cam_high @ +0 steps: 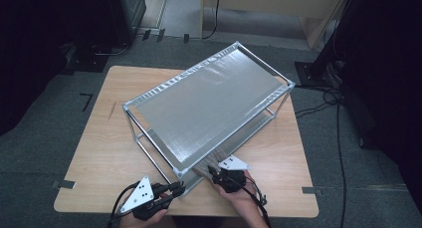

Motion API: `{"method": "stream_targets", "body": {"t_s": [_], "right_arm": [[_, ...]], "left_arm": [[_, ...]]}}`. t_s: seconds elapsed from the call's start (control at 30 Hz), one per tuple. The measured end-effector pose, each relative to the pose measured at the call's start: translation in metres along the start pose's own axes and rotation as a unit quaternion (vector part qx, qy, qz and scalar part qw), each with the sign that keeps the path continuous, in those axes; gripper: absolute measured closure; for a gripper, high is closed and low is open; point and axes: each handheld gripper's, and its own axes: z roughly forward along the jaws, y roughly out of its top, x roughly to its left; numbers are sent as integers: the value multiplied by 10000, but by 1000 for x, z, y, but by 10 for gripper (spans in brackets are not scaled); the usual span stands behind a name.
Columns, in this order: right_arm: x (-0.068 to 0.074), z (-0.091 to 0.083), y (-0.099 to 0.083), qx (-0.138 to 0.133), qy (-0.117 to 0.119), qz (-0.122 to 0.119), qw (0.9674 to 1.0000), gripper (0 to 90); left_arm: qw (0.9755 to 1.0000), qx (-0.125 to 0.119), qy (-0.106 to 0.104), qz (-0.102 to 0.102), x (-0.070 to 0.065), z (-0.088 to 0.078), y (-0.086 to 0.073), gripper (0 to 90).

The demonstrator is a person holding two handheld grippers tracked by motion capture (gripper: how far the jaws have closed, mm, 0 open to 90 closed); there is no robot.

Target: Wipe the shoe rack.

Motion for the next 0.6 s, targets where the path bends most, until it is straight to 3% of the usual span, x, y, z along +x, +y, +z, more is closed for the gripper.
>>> {"method": "stream_targets", "body": {"t_s": [0.13, 0.27, 0.37, 0.6], "right_arm": [[15, -1, -3, 9, 252, -45, 9997, 662], [39, -6, -10, 49, 495, -314, 9983, 661], [52, -10, -16, 61, 344, -691, 9970, 662], [30, -21, -24, 86, 525, -416, 9977, 662]], "left_arm": [[10000, -7, 81, -11, -2, 8, 2, 800], [9999, 18, 134, -16, -7, 16, 4, 802], [9999, 52, 125, -26, -11, 22, 6, 802], [10000, 62, 45, -28, -22, 38, 8, 800]]}}
